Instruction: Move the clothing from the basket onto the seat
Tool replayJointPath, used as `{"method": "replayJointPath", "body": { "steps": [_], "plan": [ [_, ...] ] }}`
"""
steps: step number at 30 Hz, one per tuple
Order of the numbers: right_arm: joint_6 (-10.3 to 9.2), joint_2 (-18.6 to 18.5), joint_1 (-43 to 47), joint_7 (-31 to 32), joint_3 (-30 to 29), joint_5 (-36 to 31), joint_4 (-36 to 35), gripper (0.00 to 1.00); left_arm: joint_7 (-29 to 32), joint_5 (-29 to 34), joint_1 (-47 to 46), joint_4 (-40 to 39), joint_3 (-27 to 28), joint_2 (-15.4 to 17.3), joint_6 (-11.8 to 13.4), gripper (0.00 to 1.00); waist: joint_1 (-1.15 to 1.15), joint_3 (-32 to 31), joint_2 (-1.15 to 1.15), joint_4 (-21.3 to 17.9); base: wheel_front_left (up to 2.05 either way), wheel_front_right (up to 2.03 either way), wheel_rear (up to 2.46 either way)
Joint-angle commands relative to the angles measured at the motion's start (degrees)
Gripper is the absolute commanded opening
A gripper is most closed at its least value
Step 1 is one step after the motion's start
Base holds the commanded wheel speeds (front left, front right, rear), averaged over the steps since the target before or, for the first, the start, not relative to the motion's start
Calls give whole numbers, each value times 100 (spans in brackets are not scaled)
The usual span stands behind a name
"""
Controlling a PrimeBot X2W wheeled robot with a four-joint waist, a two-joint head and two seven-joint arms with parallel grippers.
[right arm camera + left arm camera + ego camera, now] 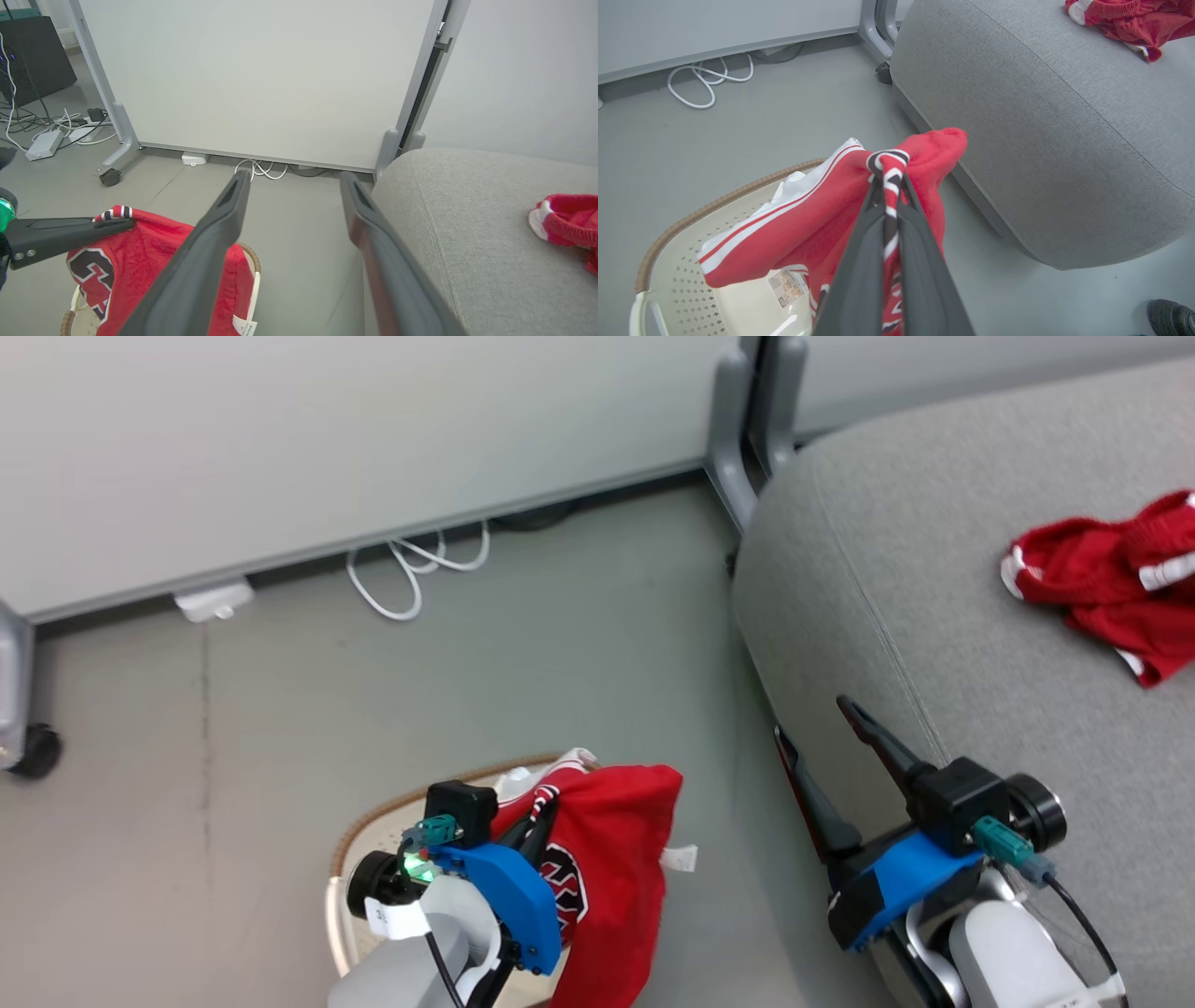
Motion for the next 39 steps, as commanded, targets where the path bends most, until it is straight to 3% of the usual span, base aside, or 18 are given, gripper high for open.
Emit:
{"method": "replayJointPath", "body": {
  "steps": [1,13,28,39],
  "plan": [
    [1,8,184,30,-27,42,-28,100,-61,-56,-3,-69,-82,2,-2,0,2,-474,-1,427,0,0,0],
    [1,84,628,214,-172,85,-159,100,-256,-204,-710,-543,-640,-21,-2,0,2,-993,-1,851,0,0,0],
    [1,95,709,339,-91,105,-240,100,-321,-420,-1660,-620,-899,-82,-2,0,2,-1131,-1,936,0,0,0],
    [1,114,663,374,9,144,-264,100,-346,-610,-1851,-634,-1095,-90,-2,0,2,-1141,-1,913,0,0,0]
  ]
}}
